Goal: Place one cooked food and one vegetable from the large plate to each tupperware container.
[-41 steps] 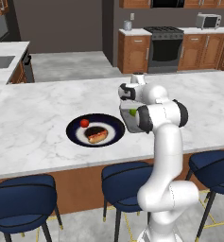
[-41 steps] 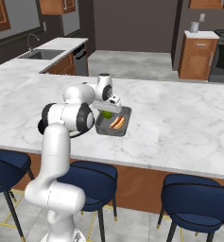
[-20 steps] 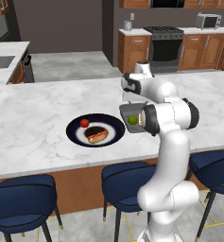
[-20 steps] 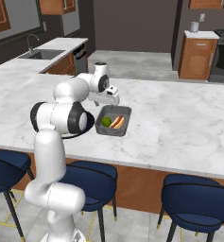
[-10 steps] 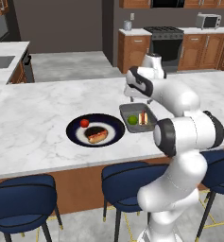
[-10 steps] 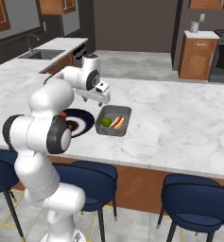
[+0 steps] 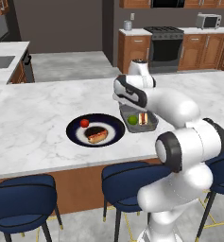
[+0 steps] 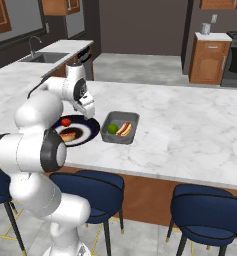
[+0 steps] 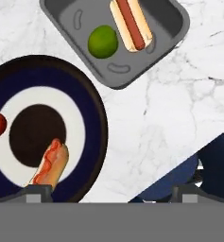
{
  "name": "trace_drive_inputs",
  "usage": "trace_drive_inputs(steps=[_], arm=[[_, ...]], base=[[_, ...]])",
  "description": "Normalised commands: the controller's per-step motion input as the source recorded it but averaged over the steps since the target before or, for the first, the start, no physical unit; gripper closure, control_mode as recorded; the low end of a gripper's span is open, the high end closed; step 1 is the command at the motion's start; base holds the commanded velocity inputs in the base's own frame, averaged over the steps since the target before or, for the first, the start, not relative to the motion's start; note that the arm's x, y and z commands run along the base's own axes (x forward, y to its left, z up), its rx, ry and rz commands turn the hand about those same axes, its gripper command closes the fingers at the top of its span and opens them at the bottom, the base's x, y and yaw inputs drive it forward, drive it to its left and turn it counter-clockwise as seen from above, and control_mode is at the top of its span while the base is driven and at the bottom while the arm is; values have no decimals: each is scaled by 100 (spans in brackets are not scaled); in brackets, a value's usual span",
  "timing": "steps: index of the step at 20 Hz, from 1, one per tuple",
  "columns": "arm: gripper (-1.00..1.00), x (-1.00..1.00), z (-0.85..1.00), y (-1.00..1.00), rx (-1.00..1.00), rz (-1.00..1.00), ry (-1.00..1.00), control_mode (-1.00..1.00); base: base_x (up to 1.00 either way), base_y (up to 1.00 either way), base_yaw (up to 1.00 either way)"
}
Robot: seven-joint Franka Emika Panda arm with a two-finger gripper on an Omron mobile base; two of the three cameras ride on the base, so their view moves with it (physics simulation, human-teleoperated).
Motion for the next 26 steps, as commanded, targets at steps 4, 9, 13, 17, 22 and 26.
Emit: trace_drive_inputs(steps=[4,9,13,17,22,26], arm=[[-100,9,-3,28,0,-42,39,-100],[-100,59,-28,12,0,-15,32,-100],[-100,9,-28,44,9,0,-3,-100],[-100,5,-26,72,1,-5,-17,-100],[-100,5,-27,53,3,-3,-15,-100],[-100,38,-39,27,4,0,-17,-100]], base=[[0,0,0],[0,0,0],[0,0,0],[0,0,0],[0,0,0],[0,0,0]])
